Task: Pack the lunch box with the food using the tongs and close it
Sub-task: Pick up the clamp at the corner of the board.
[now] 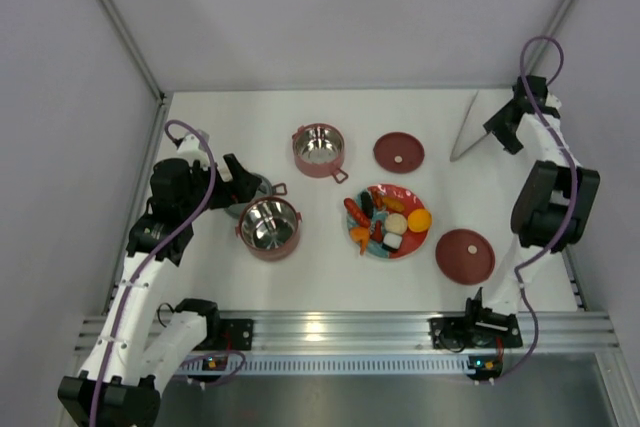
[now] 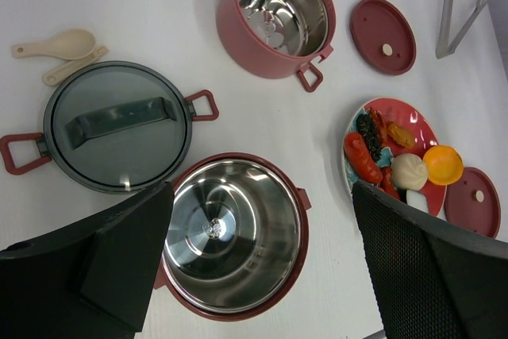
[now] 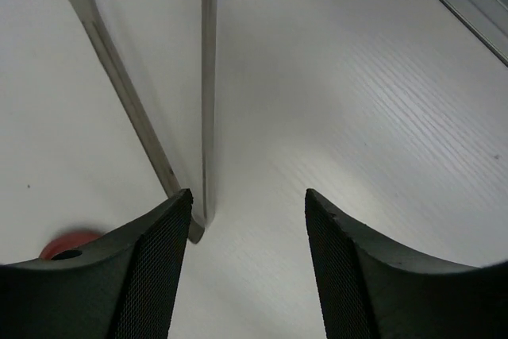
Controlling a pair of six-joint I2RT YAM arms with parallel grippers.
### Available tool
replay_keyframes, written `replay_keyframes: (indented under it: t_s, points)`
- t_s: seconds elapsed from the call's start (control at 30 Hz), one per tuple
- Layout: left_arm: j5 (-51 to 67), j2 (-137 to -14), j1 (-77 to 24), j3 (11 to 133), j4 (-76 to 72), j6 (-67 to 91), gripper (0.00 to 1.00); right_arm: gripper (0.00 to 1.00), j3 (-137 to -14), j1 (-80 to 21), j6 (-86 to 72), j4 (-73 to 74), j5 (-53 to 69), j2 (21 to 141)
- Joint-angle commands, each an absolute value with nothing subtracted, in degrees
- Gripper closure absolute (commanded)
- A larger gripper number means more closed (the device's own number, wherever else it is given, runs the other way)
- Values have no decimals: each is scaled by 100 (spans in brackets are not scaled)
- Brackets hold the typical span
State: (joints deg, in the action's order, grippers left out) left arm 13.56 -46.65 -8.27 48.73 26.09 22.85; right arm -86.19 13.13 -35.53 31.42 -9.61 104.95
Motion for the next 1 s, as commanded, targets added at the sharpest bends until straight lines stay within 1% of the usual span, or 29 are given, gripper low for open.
replay_keyframes:
  t_s: [0.0,0.2,0.4,0.73,0.97]
  points:
    - [1476,-4588,-791,4931,2268,2329,1,42,-9787,1433,-3674,3673,-940,11266]
    - [1477,-4570,-791,4939,2259,2329,1,43,-11107,1433,-3954,4174,-1020,12224]
    - [1529,-4605,-791,4966,2232,2329,1,43,-11864,1345,-4113,4394,-1046,12761]
    - [1617,-4623,-791,4966,2215,2364,1,46,-12023,1064,-4184,4702,-1757,13095]
    - [1661,-4623,-791,4948,2206,2382,1,46,-12111,967,-4140,4737,-1925,13306]
